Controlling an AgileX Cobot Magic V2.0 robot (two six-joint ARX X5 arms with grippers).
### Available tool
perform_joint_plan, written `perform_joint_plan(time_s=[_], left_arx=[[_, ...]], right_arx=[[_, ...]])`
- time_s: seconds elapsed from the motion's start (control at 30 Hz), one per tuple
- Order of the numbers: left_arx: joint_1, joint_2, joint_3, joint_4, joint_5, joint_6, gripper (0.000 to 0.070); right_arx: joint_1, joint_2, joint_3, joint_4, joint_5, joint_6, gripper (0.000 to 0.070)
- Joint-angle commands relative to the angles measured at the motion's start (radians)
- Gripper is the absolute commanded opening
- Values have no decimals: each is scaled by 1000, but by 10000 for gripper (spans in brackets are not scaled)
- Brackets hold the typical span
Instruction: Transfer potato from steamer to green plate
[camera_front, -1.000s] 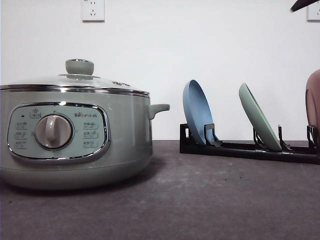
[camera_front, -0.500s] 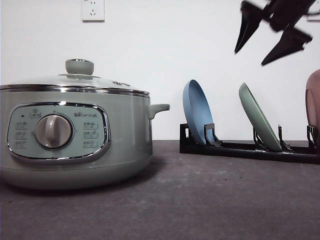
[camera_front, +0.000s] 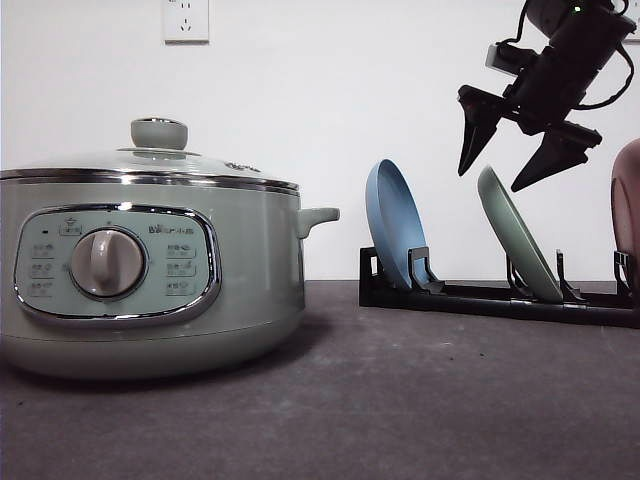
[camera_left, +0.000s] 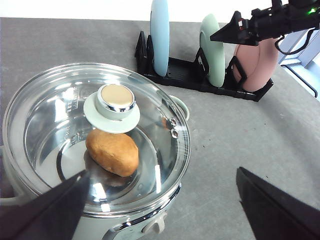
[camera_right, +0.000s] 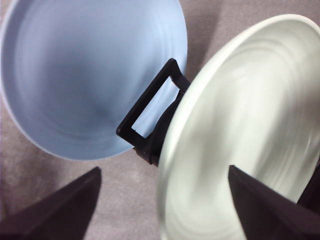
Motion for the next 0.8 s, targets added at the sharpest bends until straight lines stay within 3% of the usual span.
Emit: perform_joint_plan(time_s=[0.0, 0.13, 0.3, 0.57, 0.77], left_arx=[[-2, 5, 24, 8, 3, 15, 596], [-2, 5, 24, 8, 3, 15, 595], [-2, 5, 24, 10, 3, 15, 595], [-2, 5, 24, 10, 3, 15, 596], [-2, 5, 24, 10, 3, 15, 596]], right_arx=[[3, 29, 25, 12, 1, 10, 402], [3, 34, 25, 13, 2, 10, 391], [3, 34, 25, 11, 2, 10, 198], [3, 34, 25, 8, -3, 10, 25], [3, 30, 25, 9, -22, 10, 7]])
